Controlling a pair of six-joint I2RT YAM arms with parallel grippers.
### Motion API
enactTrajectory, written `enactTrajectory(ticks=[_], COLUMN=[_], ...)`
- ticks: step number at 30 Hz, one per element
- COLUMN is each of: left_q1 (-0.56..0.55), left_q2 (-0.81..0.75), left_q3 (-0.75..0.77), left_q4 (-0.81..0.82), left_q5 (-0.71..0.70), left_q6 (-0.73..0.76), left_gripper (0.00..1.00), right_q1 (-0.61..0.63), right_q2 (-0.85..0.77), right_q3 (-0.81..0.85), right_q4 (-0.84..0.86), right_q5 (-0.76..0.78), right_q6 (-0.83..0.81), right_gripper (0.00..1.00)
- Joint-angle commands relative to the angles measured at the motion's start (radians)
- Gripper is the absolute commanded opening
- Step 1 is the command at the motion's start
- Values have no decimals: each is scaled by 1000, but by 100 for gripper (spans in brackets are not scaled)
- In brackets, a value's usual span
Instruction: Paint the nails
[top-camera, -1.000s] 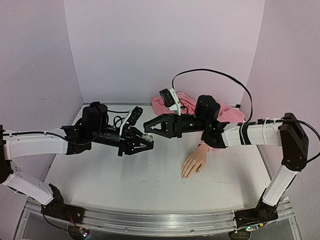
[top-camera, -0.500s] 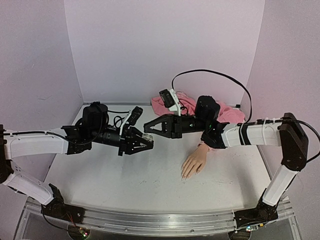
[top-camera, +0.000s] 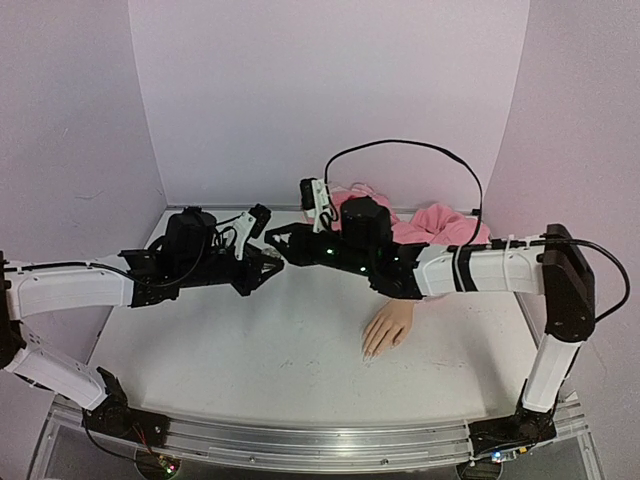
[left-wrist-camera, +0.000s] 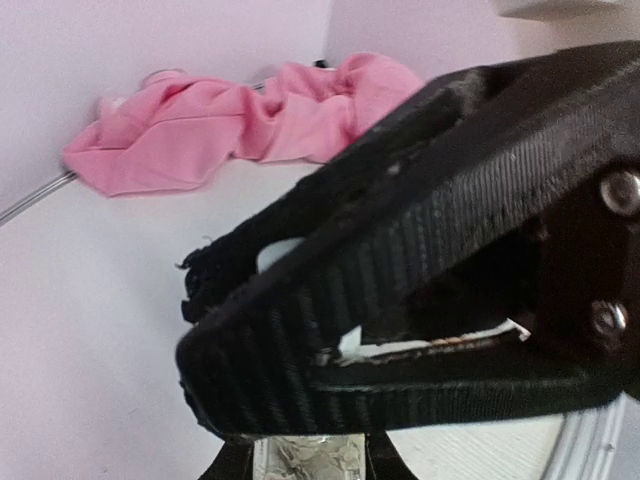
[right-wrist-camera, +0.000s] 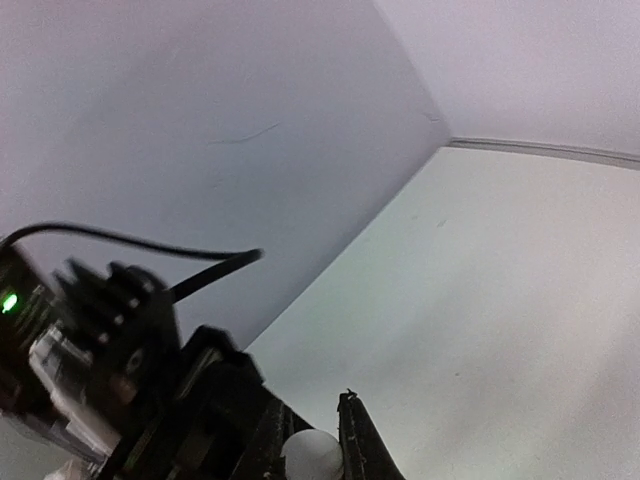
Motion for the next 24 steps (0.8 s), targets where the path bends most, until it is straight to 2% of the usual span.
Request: enactTrajectory(ticks=[1, 5, 8, 9, 11, 15, 19, 21, 24], left_q1=[-62, -82, -82, -82, -81, -72, -28, 2, 20], left_q2=[-2, 13, -3, -12, -32, -61, -96, -113, -121], left_q3=[103, 97, 37, 10, -43, -91, -117, -125, -107], left_q4=[262, 261, 258, 252, 229, 165, 143, 146, 154], left_q5=[-289, -309, -329, -349, -379, -410, -312, -173, 94], left_q6=[96, 120, 94, 84, 38, -13, -50, -65, -41], left_gripper=[0, 0, 0, 0, 0, 0, 0, 0, 0], right_q1=[206, 211, 155, 133, 81, 3, -74, -114, -148], right_q2=[128, 90, 37, 18, -24, -95, -134, -134, -122], right_q3=[144, 164, 120, 99, 48, -20, -66, -75, -80], right_q4=[-317, -352, -314, -299, -252, -198, -127, -94, -40], right_q5=[394, 463, 377, 334, 234, 61, -225, -388, -539], right_q6=[125, 80, 38, 31, 0, -72, -157, -169, -156], right_gripper=[0, 0, 0, 6, 26, 58, 90, 98, 98])
